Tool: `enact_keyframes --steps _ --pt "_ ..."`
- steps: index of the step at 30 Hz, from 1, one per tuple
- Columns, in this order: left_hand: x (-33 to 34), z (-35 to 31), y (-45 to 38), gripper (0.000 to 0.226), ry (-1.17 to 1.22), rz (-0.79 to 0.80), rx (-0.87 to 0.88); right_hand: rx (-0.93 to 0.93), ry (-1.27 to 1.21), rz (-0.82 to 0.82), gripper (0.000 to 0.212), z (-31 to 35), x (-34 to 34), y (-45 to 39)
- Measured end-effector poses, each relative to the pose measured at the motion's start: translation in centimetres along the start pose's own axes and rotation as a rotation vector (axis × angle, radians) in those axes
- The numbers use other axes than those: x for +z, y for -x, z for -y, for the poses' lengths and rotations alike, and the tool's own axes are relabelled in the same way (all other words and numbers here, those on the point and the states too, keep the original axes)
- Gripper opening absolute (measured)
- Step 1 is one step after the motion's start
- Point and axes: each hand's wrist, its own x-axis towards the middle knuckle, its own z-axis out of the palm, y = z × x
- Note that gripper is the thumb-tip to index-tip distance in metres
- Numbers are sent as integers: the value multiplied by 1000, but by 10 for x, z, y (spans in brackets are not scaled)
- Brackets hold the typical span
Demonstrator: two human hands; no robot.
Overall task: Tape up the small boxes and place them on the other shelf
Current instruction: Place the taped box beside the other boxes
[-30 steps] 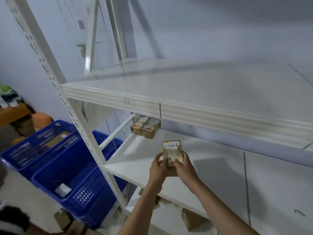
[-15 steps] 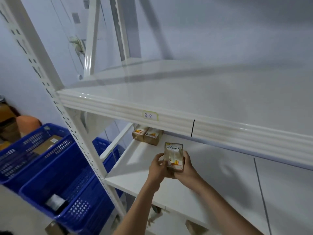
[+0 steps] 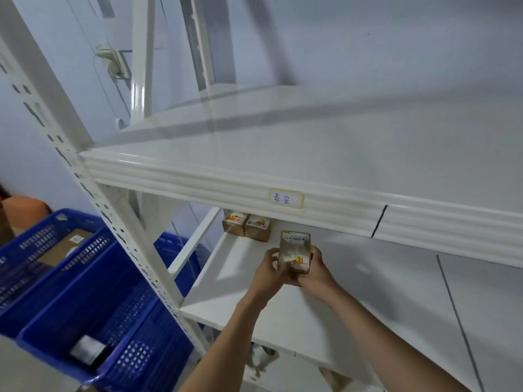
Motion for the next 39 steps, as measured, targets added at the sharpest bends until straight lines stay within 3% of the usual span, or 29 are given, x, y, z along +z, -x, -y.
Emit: enact_keyframes --steps 6,13,17,20,24,31,33,37,39 --pt "-25 15 -20 38 -285 114 125 139 129 -14 88 8 27 -16" --pt "-46 48 -42 39 -527 227 305 102 258 -172 84 8 67 -17" --pt "-52 65 -47 53 -701 300 453 31 521 -280 62 4 75 -14" --pt "-50 71 -44 62 -737 278 491 -4 606 -248 63 -2 82 -13" --pt "-41 76 -35 58 -690 211 523 57 520 -247 73 -16 98 -13" --pt "-22 83 -52 60 -644 108 425 -16 255 -427 18 -29 103 -38" --pt "-14 82 -61 60 -738 67 413 22 246 -400 28 -28 99 -48" --pt "-9 76 -86 61 -980 43 427 39 551 -228 81 -22 85 -75" --pt "-11 70 -100 60 -1073 47 441 50 645 -177 86 -17 78 -92"
